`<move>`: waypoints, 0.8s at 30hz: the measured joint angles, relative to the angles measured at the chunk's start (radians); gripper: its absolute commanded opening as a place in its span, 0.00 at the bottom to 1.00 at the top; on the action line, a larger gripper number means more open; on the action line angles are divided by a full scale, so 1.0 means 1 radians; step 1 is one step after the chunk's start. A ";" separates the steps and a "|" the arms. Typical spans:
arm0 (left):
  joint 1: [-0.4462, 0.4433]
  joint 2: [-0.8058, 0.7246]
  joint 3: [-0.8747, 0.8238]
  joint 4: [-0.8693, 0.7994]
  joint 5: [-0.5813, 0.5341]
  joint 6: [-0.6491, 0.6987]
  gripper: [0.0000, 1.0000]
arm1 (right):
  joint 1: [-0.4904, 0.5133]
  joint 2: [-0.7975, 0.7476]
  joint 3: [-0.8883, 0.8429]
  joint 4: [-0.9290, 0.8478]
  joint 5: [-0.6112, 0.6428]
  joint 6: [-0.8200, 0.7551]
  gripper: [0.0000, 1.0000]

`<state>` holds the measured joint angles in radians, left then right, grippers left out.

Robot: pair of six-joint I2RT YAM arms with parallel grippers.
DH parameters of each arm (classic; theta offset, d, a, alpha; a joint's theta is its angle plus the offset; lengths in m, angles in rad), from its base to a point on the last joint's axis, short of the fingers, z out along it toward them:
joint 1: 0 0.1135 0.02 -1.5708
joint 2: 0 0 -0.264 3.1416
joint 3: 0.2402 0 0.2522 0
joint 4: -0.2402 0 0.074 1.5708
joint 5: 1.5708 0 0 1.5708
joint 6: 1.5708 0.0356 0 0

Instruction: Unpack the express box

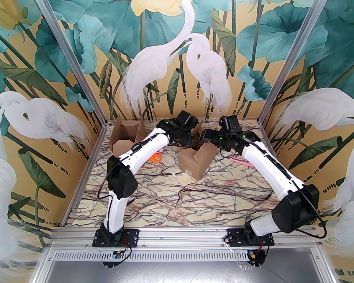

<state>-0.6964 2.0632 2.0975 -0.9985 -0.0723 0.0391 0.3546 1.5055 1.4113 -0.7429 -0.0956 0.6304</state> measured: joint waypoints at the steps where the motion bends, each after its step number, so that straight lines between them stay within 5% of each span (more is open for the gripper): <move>1: 0.003 -0.014 -0.015 0.007 0.001 -0.003 0.12 | 0.003 0.000 0.000 -0.008 0.002 -0.002 0.99; 13: 0.010 -0.211 -0.228 0.149 -0.013 -0.042 0.06 | 0.002 -0.010 -0.039 0.010 -0.023 -0.007 0.99; 24: 0.054 -0.328 -0.363 0.281 0.008 -0.074 0.01 | -0.065 -0.192 -0.214 0.058 -0.025 0.025 0.89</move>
<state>-0.6426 1.7355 1.7344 -0.7177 -0.0647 -0.0345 0.2893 1.3136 1.1969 -0.6849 -0.1207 0.6552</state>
